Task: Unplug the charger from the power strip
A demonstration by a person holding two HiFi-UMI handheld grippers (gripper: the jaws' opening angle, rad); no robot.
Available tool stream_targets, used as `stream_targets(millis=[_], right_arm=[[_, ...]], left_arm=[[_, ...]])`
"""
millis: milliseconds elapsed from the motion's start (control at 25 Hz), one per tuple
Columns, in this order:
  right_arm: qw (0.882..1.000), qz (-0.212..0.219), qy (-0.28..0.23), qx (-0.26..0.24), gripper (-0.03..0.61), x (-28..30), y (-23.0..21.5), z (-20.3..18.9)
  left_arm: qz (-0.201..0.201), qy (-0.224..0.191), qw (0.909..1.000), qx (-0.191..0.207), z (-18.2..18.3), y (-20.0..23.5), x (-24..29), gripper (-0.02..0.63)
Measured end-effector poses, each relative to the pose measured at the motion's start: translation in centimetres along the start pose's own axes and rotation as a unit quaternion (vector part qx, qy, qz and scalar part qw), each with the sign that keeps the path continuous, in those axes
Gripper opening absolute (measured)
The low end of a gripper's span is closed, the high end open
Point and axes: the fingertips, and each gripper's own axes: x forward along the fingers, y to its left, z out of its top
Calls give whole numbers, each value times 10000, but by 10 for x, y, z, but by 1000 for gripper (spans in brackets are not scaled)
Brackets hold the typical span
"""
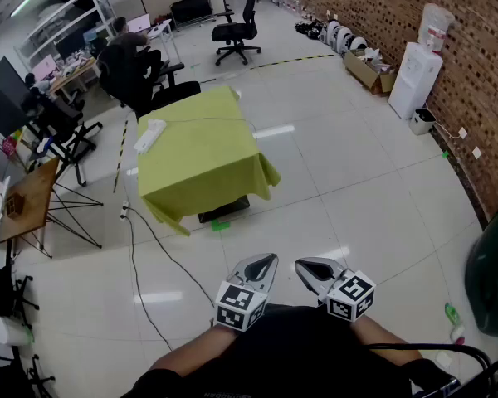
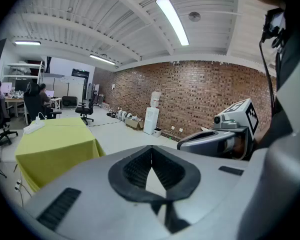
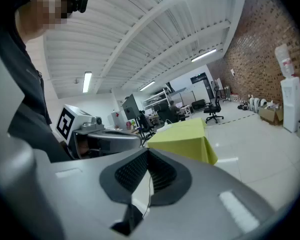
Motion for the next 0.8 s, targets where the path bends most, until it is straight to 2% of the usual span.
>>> stream_targets(millis=[800], right_arm=[[10000, 19, -22, 19, 3, 1, 2, 3]], left_arm=[[45, -84, 10000, -7, 8, 5, -4, 8]])
